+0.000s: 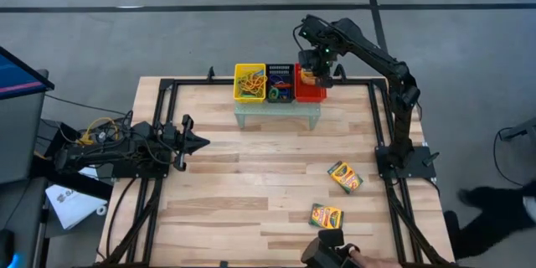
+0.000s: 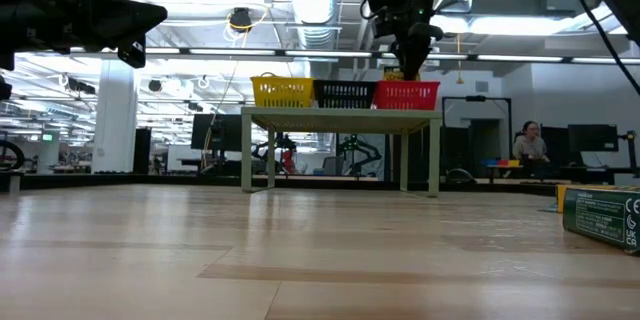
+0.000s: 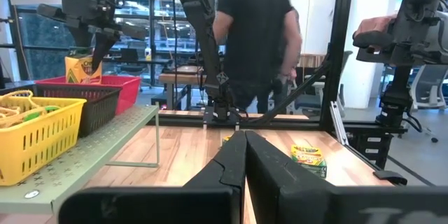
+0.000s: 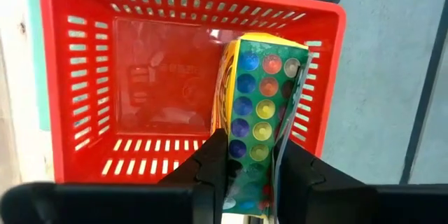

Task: Pick & Place Office Desk Supplies
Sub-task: Put the top yellow crayon box into the red bin on the shelf

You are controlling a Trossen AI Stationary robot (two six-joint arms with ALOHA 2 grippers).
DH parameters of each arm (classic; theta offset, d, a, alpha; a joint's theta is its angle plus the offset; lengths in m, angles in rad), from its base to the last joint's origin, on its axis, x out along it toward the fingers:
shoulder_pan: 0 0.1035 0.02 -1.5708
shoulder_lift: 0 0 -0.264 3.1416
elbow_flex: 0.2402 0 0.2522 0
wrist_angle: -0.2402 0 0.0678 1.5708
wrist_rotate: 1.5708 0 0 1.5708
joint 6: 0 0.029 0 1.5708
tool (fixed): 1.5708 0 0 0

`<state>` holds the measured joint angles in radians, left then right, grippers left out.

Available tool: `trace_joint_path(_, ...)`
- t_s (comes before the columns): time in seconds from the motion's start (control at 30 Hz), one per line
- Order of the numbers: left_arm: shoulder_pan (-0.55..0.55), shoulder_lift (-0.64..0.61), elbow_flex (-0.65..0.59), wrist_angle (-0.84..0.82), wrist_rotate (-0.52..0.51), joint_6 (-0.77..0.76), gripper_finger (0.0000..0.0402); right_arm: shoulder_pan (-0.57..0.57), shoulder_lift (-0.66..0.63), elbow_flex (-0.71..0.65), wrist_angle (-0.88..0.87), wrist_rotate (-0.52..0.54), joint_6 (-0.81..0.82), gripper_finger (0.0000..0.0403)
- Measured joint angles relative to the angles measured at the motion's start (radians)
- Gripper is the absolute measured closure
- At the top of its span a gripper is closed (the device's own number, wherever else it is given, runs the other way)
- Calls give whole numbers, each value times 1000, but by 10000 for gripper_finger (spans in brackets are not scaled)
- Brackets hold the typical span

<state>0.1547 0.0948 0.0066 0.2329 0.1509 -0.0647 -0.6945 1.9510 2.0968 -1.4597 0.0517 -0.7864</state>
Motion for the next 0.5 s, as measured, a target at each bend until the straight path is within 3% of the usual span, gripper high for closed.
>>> trace_joint_path(0.17,0,0,0,0,0,0,402,0,0,0,2,0,8,320)
trace_joint_path(0.5,0,0,0,0,0,0,402,0,1,-1,24,0,46,260)
